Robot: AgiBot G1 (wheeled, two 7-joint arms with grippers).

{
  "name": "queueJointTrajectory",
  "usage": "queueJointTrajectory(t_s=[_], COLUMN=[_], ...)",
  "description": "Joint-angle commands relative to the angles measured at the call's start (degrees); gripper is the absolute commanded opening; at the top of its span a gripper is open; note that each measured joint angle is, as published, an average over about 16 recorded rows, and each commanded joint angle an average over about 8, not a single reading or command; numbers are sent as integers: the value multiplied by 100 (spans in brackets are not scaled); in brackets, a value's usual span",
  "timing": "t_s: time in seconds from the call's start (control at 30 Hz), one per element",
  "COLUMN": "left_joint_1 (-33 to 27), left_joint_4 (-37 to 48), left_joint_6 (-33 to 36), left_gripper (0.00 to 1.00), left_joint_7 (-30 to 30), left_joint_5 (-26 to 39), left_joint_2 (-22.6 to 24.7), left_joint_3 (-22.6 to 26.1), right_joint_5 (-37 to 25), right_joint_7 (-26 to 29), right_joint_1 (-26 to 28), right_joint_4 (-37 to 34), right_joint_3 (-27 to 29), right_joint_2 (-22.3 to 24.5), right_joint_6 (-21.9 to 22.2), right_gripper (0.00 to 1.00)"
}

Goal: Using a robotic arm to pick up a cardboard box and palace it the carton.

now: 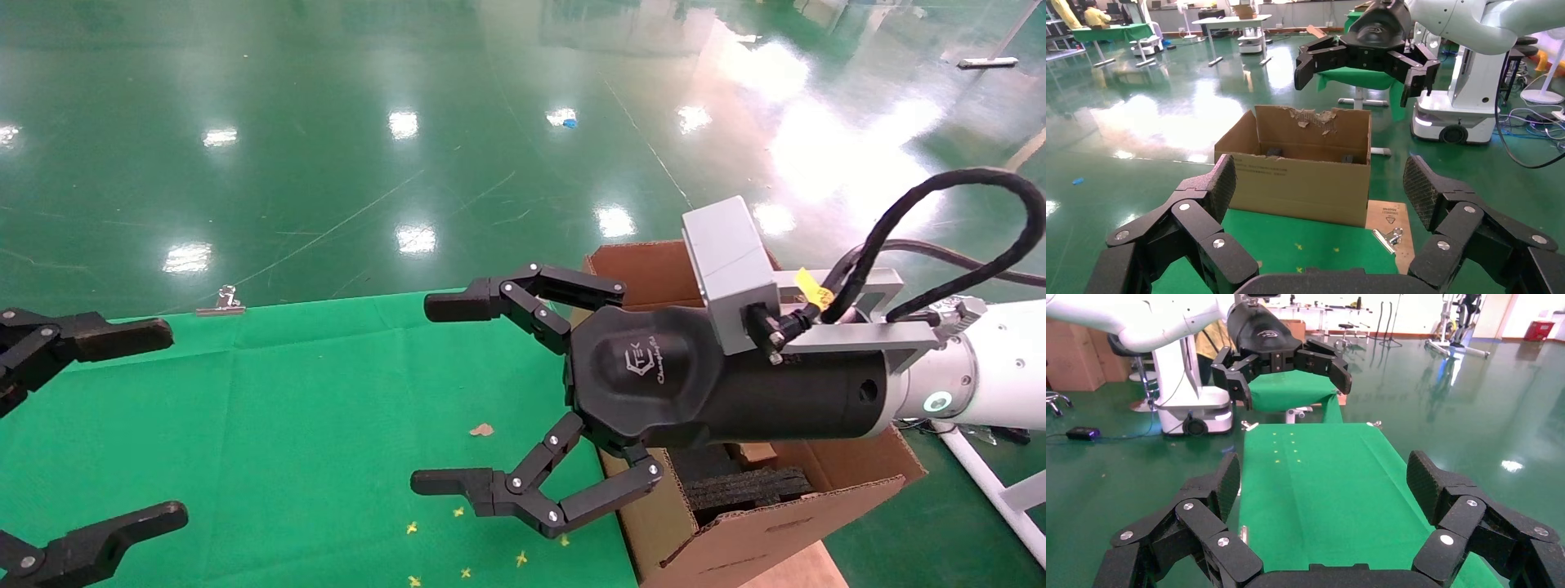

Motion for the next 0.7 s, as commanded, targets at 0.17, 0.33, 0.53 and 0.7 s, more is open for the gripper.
queueJointTrajectory(t_s=[0.17, 0.33, 0.53, 0.7], left_joint_1=[0, 0, 0, 0], left_joint_4=[0, 0, 0, 0], left_joint_6=[0, 0, 1, 1], left_gripper=[100, 100, 100, 100], left_joint_7=[0, 0, 0, 0], left_joint_5=[0, 0, 0, 0], left_joint_2=[0, 0, 0, 0], left_joint_3=[0, 0, 0, 0], right_joint_5=[-13, -21, -25, -27], right_joint_7=[9, 13, 16, 17], right_joint_1=[38, 55, 69, 77], right_joint_4=[-37, -55, -68, -75], right_joint_3=[-46, -67, -84, -92], right_joint_2=[-5, -7, -9, -11], right_joint_6=[11, 15, 18, 20], right_gripper=[100, 100, 100, 100])
